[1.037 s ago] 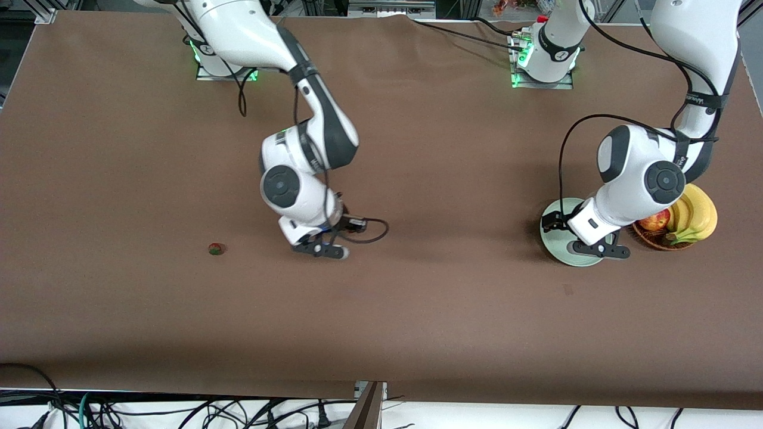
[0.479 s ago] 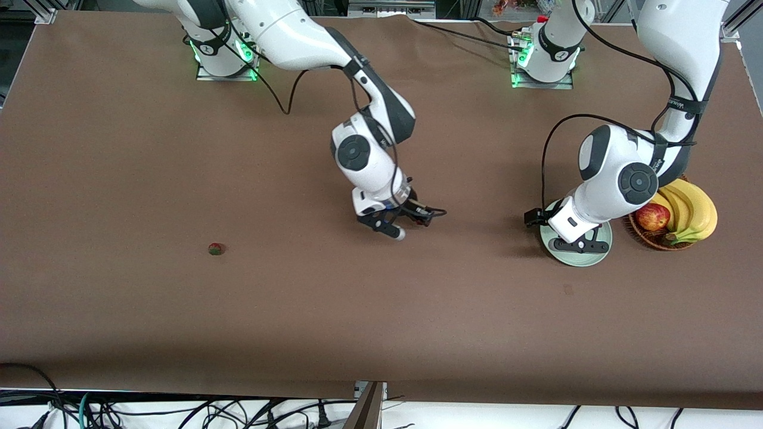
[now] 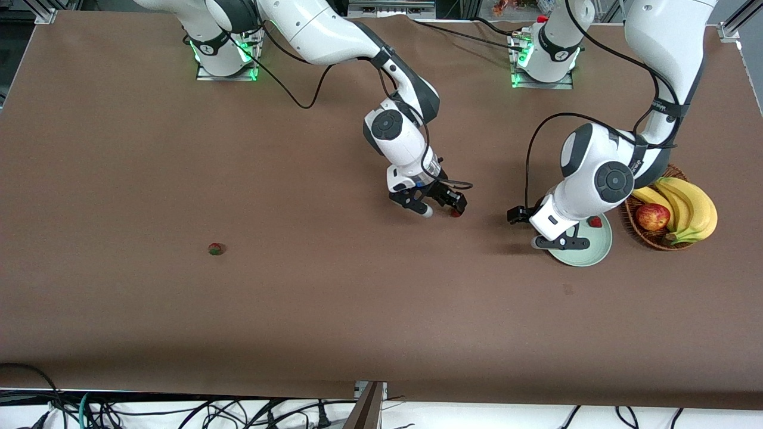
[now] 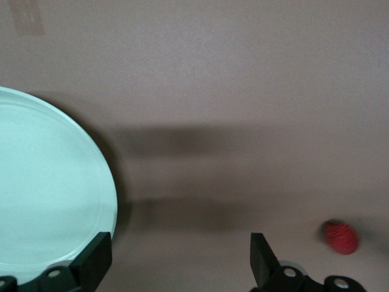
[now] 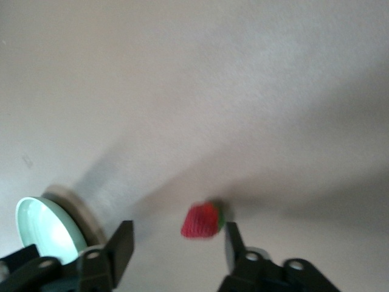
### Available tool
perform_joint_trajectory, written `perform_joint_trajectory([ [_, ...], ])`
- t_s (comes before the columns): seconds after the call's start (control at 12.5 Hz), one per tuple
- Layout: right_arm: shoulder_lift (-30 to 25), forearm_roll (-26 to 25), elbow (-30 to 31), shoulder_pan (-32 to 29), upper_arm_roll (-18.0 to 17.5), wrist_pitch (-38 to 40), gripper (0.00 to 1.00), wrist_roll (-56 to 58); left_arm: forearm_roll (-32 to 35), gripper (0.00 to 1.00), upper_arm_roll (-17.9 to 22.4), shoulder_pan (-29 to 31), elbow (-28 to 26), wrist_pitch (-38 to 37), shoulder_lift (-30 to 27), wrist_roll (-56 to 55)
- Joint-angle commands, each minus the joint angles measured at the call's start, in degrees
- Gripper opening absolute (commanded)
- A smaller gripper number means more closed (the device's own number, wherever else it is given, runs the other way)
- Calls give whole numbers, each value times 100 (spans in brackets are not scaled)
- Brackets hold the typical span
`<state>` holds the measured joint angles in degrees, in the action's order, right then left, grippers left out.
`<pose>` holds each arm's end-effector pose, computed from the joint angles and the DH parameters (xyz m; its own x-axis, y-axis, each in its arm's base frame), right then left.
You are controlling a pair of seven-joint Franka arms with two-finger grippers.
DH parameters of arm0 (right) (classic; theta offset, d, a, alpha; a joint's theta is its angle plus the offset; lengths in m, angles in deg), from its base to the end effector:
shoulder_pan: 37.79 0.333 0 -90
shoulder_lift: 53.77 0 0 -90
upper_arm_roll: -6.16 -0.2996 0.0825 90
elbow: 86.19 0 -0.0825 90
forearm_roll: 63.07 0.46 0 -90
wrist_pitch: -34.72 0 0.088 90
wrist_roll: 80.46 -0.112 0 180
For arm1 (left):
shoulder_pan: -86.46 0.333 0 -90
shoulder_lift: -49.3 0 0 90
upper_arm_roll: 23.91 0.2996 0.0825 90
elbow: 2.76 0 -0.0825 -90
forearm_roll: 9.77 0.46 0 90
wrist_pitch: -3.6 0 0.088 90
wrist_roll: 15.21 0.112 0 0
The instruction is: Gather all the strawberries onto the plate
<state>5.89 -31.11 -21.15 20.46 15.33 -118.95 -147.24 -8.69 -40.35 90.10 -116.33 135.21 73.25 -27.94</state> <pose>0.5385 0.6653 0.1686 0.8217 -0.5577 -0.1174 -0.5273 -0.6658 -0.5279 0.6306 -0.1453 0.1801 0.9943 -0.0002 -0.1062 0.0084 -0.9967 0.0806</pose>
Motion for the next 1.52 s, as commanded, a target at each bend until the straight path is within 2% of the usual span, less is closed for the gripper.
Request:
perform_joint_trajectory([
  [0.0,-86,2,-149,-112,67,274,93,-11,-100,100,-8,-21,2,5,13,-28],
  [0.16,-288,-67,-149,-235,339,1123,93,286,-100,100,-17,-196,-50,22,74,-37],
  [0.4,-683,-94,-62,-560,568,2460,93,1532,-56,100,-263,-276,-68,66,145,-561],
  [0.72,-1131,-77,394,-684,1428,3877,93,3438,-21,100,-571,-320,-638,258,128,-1179],
  [0.96,-1395,-68,1167,-684,2043,4151,93,4993,-21,100,-580,-276,-1315,1031,101,-1223],
  [1.28,-1606,-68,2142,-675,2659,4055,93,6577,-21,100,-615,-311,-1465,1059,92,-1723],
  [1.44,-1782,-59,2756,-675,2984,3767,93,7472,-21,100,-650,-320,-1483,1059,101,-1873],
])
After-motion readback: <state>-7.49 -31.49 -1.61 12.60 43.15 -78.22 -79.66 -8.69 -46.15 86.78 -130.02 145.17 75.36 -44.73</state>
